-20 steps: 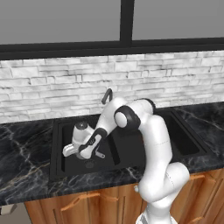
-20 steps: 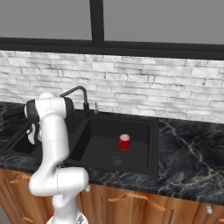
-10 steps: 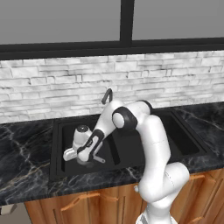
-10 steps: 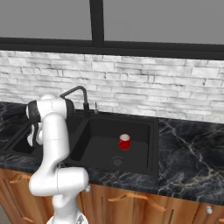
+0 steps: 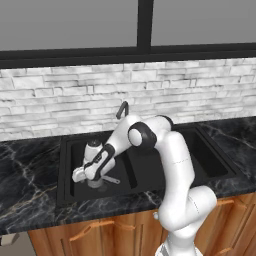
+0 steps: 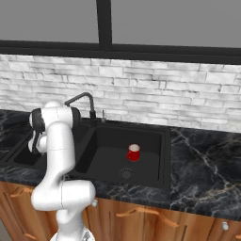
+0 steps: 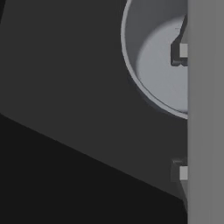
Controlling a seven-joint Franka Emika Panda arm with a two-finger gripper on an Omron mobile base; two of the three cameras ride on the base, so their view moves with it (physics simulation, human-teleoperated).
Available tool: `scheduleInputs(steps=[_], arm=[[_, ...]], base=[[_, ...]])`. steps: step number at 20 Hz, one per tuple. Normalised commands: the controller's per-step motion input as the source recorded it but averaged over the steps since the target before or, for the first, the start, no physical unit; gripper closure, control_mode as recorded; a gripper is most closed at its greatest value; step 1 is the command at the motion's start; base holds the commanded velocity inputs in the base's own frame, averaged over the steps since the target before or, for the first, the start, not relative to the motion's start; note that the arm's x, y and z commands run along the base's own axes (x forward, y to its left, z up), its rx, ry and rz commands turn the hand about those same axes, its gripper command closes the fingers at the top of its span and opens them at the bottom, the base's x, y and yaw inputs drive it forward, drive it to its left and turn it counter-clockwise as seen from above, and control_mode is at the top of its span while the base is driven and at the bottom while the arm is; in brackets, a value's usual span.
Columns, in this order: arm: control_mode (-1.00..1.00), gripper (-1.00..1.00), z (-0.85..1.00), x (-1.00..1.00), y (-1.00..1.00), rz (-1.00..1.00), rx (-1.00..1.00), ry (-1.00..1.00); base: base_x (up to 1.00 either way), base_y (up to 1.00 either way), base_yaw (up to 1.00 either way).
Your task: Move any existing items from the left basin to the right basin for drying. Then move the measuring cup from the counter to the left basin of the sink for washing.
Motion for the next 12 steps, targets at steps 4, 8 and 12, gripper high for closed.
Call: scheduleInputs(steps=[4,8,12], arm=[[-1.0,-1.0,0.23,-0.01,0.0,0.0,0.0,0.01],[-1.0,-1.0,0.39,-0.05,0.08,-0.01,-0.02,0.0],[-1.0,-1.0,0.47,-0.05,0.08,-0.01,-0.04,0.0]], base=[[0.0,0.0,0.0],[0.0,0.0,0.0],[0.0,0.0,0.0]])
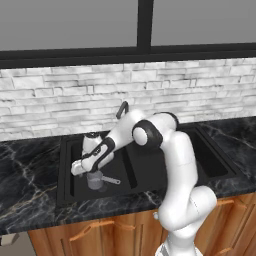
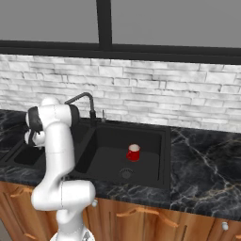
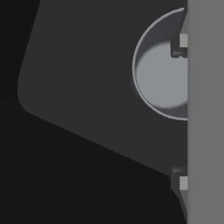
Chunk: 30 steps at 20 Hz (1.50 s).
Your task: Move any existing items from the left basin to the right basin for drying. Then move the measuring cup from the counter to the left basin of the sink for washing.
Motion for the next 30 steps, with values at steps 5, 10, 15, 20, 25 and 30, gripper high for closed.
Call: scheduleInputs(steps=[5,10,15,20,25,30], arm=[[-1.0,-1.0,0.47,-0.02,0.02,-0.03,-0.06,0.01],[-1.0,-1.0,0.47,-0.02,0.0,-0.04,-0.06,0.01],[-1.0,-1.0,0.42,0.0,0.0,-0.05,-0.07,0.03],[-1.0,-1.0,0.39,0.0,0.02,-0.06,-0.07,0.03],[-1.0,-1.0,0.42,-0.01,0.06,-0.06,-0.07,0.04],[-1.0,-1.0,0.43,-0.01,0.1,-0.06,-0.07,0.04]], base=[[0.0,0.0,0.0],[0.0,0.0,0.0],[0.0,0.0,0.0],[0.0,0.0,0.0],[0.0,0.0,0.0],[0.0,0.0,0.0]])
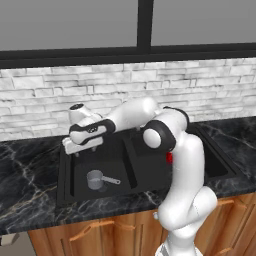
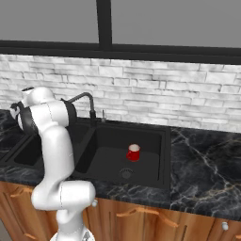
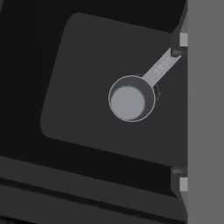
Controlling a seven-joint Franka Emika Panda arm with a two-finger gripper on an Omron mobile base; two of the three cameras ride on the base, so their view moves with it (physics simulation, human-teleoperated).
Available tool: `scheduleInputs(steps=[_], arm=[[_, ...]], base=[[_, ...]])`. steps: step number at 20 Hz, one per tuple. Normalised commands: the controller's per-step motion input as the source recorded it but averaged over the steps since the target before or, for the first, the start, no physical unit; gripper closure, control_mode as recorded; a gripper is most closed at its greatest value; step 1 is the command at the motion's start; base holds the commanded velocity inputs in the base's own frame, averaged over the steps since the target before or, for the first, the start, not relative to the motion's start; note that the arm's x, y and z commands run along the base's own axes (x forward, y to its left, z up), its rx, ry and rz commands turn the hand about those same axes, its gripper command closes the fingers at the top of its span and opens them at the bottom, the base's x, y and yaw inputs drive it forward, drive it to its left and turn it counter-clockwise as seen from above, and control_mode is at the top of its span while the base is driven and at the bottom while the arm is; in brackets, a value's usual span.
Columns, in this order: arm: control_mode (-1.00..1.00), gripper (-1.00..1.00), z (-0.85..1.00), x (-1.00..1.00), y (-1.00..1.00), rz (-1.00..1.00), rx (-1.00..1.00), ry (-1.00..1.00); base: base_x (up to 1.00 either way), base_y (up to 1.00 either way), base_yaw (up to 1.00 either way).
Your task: Move any existing items from the left basin to the right basin for drying. Then move the measuring cup from the counter to the left basin of the sink for washing.
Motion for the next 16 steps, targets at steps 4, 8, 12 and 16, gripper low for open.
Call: scheduleInputs(steps=[4,8,12,16], arm=[[-1.0,-1.0,0.42,-0.01,0.15,-0.05,-0.08,0.04],[-1.0,-1.0,0.38,-0.07,0.21,-0.04,-0.1,0.02],[-1.0,-1.0,0.38,-0.13,0.24,-0.03,-0.11,0.01],[-1.0,-1.0,0.36,-0.15,0.24,-0.03,-0.11,0.01]], base=[[0.0,0.0,0.0],[0.0,0.0,0.0],[0.0,0.0,0.0],[0.0,0.0,0.0]])
